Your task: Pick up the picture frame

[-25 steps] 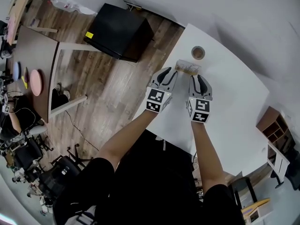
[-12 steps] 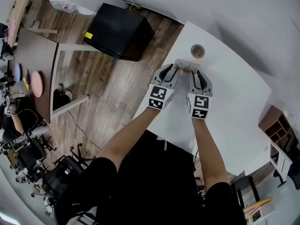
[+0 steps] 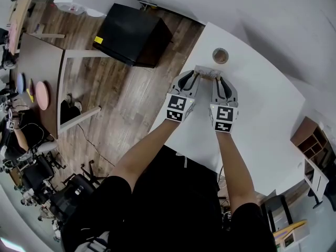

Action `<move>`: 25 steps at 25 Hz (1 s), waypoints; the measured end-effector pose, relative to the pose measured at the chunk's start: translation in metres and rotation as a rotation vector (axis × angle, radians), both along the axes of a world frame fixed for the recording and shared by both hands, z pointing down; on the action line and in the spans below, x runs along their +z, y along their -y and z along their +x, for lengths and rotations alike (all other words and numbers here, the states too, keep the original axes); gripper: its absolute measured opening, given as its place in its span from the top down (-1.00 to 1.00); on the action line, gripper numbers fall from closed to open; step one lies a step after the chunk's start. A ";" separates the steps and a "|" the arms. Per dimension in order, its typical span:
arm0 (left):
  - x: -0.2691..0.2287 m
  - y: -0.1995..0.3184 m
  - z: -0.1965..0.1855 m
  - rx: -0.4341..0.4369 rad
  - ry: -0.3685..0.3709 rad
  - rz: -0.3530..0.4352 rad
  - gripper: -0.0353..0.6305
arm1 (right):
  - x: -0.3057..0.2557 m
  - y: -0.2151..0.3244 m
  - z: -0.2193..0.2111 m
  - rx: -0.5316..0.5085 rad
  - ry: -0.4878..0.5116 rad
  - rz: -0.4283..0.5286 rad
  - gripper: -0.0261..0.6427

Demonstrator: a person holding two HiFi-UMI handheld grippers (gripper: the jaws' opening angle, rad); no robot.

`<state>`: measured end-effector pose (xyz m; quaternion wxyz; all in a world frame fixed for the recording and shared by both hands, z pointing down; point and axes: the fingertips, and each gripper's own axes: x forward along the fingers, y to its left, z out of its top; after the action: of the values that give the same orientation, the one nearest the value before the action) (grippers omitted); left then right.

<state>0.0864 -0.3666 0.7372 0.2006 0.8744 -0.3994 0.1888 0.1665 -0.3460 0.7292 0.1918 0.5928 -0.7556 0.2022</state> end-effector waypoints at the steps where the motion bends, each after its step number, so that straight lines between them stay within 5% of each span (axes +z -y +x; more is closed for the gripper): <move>1: 0.000 -0.001 0.000 0.001 0.004 0.000 0.65 | 0.000 0.000 0.000 0.000 0.003 -0.002 0.70; 16: -0.072 -0.078 -0.015 -0.002 -0.023 -0.031 0.69 | -0.071 -0.075 -0.011 0.037 0.070 0.016 0.72; 25: -0.155 -0.130 -0.043 0.011 -0.086 0.034 0.68 | -0.155 -0.130 -0.038 0.084 0.049 0.094 0.72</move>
<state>0.0437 -0.2365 0.5823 0.2016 0.8873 -0.3887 0.1451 0.1284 -0.2161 0.5742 0.1368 0.6270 -0.7433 0.1889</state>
